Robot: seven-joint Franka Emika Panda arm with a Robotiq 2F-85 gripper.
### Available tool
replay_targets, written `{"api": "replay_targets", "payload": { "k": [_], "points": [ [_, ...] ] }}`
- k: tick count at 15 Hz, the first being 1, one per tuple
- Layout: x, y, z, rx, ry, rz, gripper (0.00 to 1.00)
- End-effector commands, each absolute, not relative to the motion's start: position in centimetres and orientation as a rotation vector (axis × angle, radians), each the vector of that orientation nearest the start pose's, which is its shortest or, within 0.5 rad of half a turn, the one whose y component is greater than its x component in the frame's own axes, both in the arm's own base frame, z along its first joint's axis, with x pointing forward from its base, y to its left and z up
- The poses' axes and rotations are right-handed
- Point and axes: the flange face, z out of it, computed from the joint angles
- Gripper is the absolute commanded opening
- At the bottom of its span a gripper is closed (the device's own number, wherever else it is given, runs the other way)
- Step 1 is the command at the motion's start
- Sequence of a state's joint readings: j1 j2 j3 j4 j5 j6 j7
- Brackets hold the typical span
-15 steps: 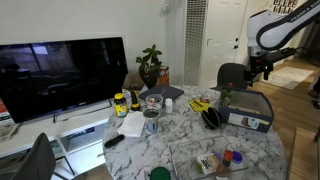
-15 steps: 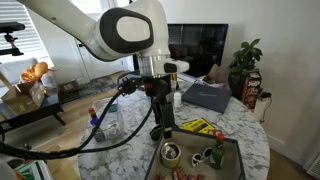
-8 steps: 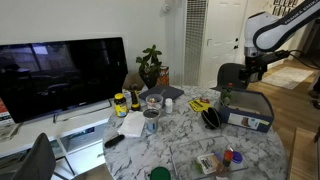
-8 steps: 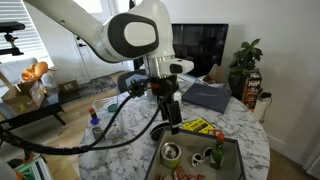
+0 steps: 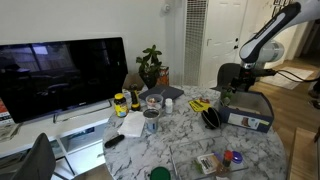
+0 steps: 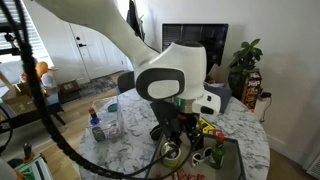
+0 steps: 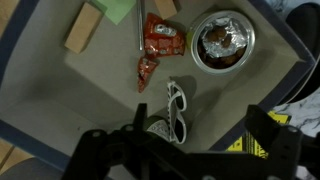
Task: Take the sunglasses out of the box and put them into the case
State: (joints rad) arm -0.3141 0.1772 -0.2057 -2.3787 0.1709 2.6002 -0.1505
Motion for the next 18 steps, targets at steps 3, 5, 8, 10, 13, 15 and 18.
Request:
{"api": "replay_targets", "payload": {
  "k": [3, 5, 8, 10, 13, 15, 18],
  "points": [
    [46.3, -26.7, 22.4, -2.984, 0.719, -0.025, 1.00],
    [47.0, -26.8, 21.8, -2.987, 0.713, -0.013, 1.00],
    [47.1, -27.0, 21.7, -2.986, 0.724, -0.060, 1.00],
    [47.1, -27.9, 20.2, -2.958, 0.738, -0.094, 1.00],
    [47.1, -29.3, 16.9, -2.851, 0.833, -0.153, 1.00],
    [47.3, -30.2, 14.9, -2.789, 0.848, -0.204, 0.93],
    [47.9, -31.2, 12.9, -2.751, 0.833, -0.248, 0.61]
  ]
}}
